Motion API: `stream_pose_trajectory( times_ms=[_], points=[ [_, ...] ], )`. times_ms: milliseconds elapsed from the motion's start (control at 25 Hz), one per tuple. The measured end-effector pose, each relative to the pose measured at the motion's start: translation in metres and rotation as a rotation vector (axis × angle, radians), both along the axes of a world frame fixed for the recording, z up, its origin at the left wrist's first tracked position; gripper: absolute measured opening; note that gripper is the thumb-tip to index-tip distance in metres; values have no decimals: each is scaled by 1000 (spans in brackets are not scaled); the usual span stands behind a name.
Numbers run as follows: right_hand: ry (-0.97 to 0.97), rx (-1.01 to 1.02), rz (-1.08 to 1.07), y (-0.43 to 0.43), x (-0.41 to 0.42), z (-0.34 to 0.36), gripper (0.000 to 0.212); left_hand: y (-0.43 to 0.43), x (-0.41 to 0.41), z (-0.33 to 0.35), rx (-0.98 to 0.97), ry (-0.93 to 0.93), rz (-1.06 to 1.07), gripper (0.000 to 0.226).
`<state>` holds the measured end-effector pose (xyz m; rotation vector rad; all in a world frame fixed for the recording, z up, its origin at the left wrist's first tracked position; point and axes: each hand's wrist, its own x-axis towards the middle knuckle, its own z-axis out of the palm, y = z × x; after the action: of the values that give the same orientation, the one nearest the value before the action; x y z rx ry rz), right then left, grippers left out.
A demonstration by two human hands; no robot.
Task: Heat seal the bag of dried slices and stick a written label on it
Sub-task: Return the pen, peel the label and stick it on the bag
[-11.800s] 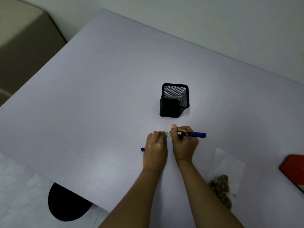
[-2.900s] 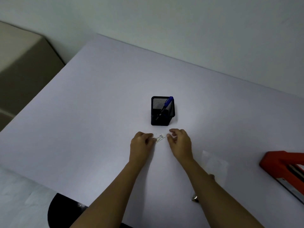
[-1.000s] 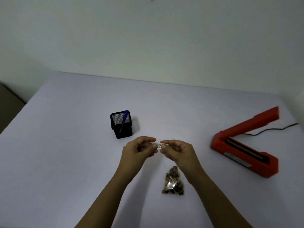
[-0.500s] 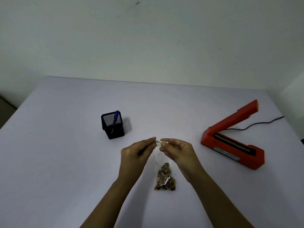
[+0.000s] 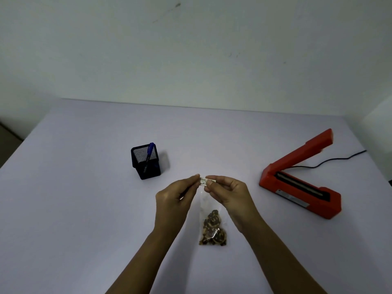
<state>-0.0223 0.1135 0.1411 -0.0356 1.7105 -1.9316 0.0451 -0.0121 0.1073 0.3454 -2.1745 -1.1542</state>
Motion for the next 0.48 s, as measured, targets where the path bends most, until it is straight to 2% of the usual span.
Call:
stream_pose_trajectory(
  times_ms=[80,280,480],
  points=[
    [9,4,3,0,1,1,12,1,0,2,43,-8,-8,18],
    [31,-3,19,1,0,0,13,3,-3,10,470,-157,-33,21],
    [-65,-68,66,-4,-4,-7,17,-8,1,10,550,-204,-77,18]
  ],
)
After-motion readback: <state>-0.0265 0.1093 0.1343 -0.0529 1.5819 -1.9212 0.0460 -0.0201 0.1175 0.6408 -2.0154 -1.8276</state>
